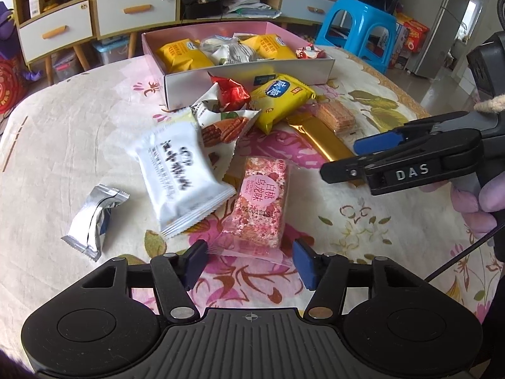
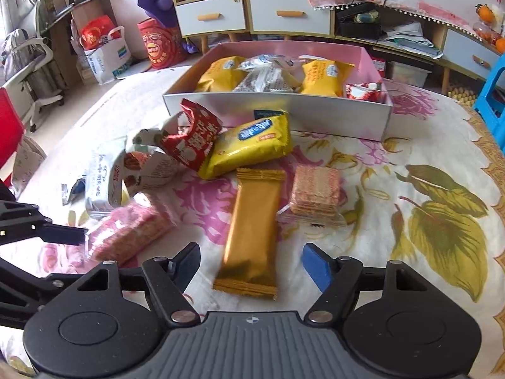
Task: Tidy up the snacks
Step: 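Close the right gripper on the gold bar pack while the left closes on the pink nougat pack, then carry the gold bar and pink nougat pack over the pink box with both tools, then open both grippers to drop the packs into the box, then withdraw both tools from the box toward the remaining snacks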
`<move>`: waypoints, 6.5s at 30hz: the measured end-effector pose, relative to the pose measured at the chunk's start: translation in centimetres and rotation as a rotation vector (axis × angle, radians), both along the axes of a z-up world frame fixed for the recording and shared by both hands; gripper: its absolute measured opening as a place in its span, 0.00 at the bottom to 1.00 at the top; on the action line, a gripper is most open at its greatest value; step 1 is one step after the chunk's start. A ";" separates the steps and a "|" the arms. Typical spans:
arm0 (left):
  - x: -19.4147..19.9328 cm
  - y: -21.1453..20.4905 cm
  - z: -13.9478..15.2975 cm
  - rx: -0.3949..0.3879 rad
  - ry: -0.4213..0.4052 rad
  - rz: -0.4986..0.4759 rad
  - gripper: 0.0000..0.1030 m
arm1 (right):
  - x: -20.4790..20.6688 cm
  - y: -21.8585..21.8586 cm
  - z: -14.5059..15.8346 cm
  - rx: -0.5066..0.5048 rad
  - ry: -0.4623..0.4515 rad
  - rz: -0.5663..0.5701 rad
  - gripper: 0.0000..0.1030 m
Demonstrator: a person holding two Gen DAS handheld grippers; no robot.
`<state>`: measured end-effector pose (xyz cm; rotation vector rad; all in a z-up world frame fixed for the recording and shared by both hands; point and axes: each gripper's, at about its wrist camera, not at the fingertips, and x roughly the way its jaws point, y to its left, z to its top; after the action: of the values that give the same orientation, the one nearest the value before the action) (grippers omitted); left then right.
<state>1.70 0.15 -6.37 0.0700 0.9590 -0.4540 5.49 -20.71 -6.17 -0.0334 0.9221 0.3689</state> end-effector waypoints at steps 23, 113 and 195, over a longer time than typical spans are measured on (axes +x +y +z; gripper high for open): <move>1.8 -1.9 -0.2 0.000 -0.039 -0.015 0.66 | 0.6 1.0 0.3 -0.044 -0.049 0.000 0.22; 19.2 -2.6 3.5 -0.132 -0.102 0.308 0.28 | 14.0 -2.3 5.4 0.274 -0.096 -0.192 0.22; 0.9 2.5 4.1 -0.003 -0.173 0.268 0.97 | -1.8 -4.3 5.3 0.031 -0.286 -0.060 0.93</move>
<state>2.59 2.63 -2.27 -0.0226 0.7840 -0.1984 3.69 -25.02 -0.88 -0.0292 0.6337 0.3129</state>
